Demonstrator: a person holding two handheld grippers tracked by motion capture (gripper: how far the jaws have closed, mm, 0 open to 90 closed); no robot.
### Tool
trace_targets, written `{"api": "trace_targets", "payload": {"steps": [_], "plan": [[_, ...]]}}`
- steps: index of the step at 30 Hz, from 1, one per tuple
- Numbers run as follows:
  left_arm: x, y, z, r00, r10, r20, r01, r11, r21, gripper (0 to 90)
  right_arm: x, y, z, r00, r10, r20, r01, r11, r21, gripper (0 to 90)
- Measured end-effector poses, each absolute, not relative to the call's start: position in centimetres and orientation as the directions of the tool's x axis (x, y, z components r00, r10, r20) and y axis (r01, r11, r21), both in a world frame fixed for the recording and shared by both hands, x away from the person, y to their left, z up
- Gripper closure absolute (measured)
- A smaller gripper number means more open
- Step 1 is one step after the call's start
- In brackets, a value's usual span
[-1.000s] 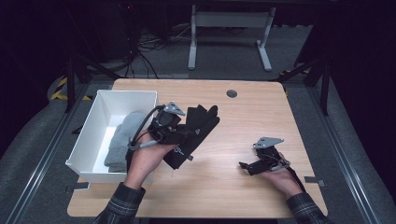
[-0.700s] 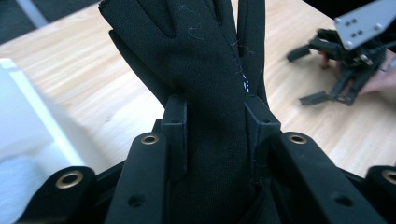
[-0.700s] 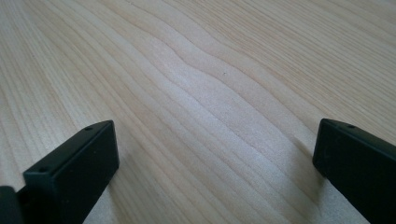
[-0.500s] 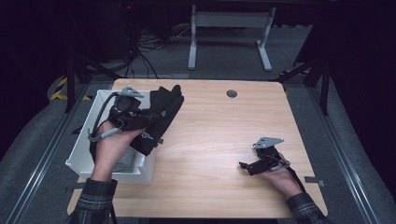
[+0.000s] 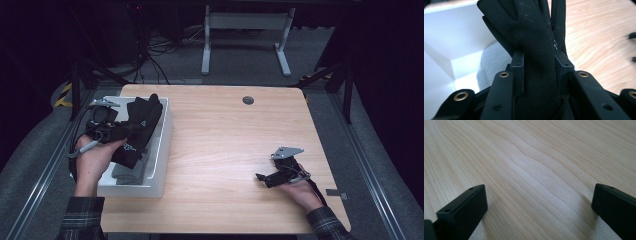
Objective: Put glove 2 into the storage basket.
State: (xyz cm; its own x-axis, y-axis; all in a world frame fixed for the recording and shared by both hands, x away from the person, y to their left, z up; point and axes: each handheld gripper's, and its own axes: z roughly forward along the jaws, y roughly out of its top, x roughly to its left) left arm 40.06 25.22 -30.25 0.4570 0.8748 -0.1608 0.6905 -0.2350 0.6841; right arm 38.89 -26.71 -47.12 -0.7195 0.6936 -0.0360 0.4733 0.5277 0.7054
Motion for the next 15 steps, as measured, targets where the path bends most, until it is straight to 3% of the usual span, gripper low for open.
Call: {"api": "trace_targets", "payload": {"steps": [10,12,15], "plan": [[42.1,27.0,-35.4,0.364,0.905,-0.219,0.783,-0.17,0.598,65.5,38.9,-26.7,-47.1,-0.719,0.694,-0.036,0.473,0.528,0.706,0.5],[42.4,27.2,-36.4,0.357,0.908,-0.218,0.795,-0.173,0.582,61.0,38.9,-26.7,-47.1,-0.718,0.695,-0.036,0.474,0.527,0.706,0.5],[42.6,27.2,-36.9,0.338,0.921,-0.192,0.799,-0.173,0.575,46.2,38.9,-26.7,-47.1,-0.718,0.695,-0.036,0.474,0.527,0.706,0.5]]}}
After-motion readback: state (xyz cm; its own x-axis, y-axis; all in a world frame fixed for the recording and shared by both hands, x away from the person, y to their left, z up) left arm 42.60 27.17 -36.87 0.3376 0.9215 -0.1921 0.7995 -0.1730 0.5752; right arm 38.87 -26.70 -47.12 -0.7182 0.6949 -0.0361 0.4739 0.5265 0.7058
